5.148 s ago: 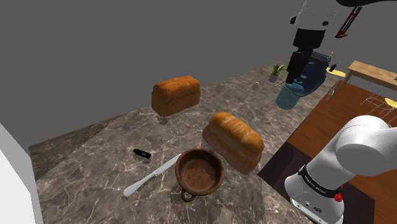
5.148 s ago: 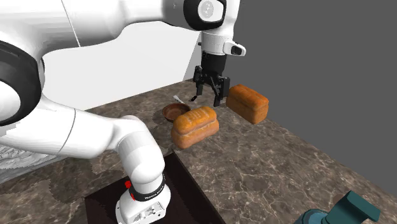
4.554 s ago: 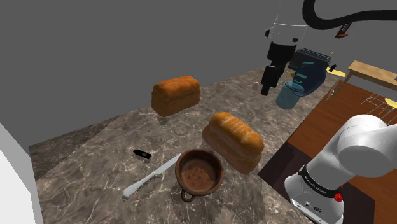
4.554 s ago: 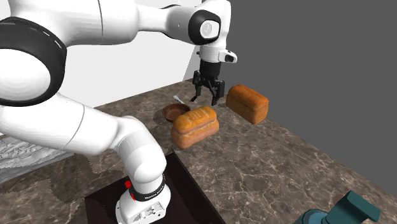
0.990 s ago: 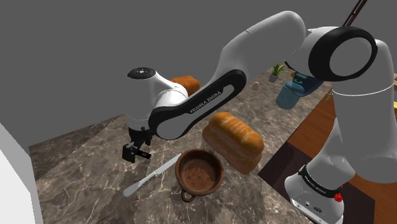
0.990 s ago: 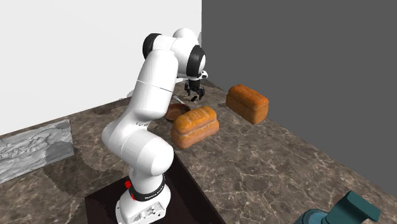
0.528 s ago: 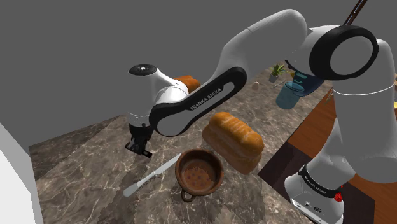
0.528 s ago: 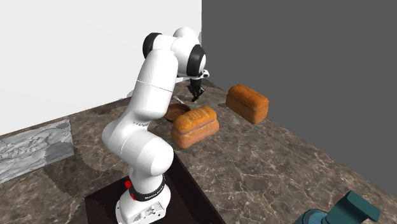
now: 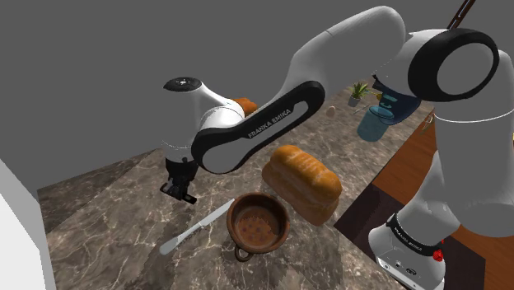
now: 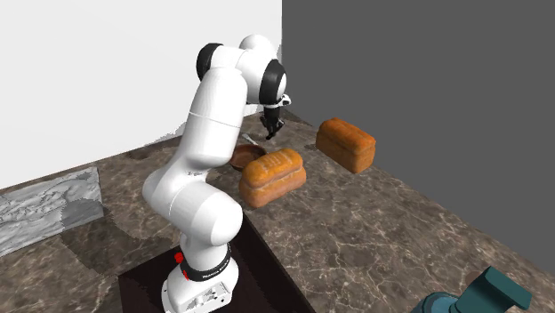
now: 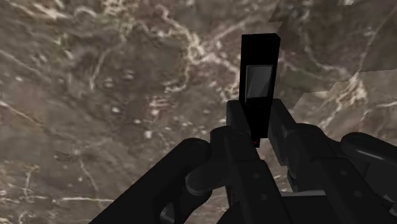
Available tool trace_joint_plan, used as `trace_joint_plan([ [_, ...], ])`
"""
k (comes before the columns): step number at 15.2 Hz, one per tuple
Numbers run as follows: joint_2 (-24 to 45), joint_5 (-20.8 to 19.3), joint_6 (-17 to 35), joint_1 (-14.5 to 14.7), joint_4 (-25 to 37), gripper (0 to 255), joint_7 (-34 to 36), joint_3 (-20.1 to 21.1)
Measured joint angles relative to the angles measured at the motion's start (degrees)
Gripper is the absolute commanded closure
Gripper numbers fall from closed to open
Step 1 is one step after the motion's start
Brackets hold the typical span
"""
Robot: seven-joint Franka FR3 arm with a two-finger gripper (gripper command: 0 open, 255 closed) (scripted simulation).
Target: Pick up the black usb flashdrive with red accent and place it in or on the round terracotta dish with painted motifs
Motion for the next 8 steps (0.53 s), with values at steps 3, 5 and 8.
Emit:
trace_joint_plan([
  [3,-1.3,0.6,-1.6,-0.3,0.3,255,-0.4,0.4],
  [5,-2.0,0.9,-2.8,-0.4,0.8,255,-0.5,0.7],
  [8,-3.4,1.5,-4.3,-0.7,1.0,255,-0.8,1.1],
])
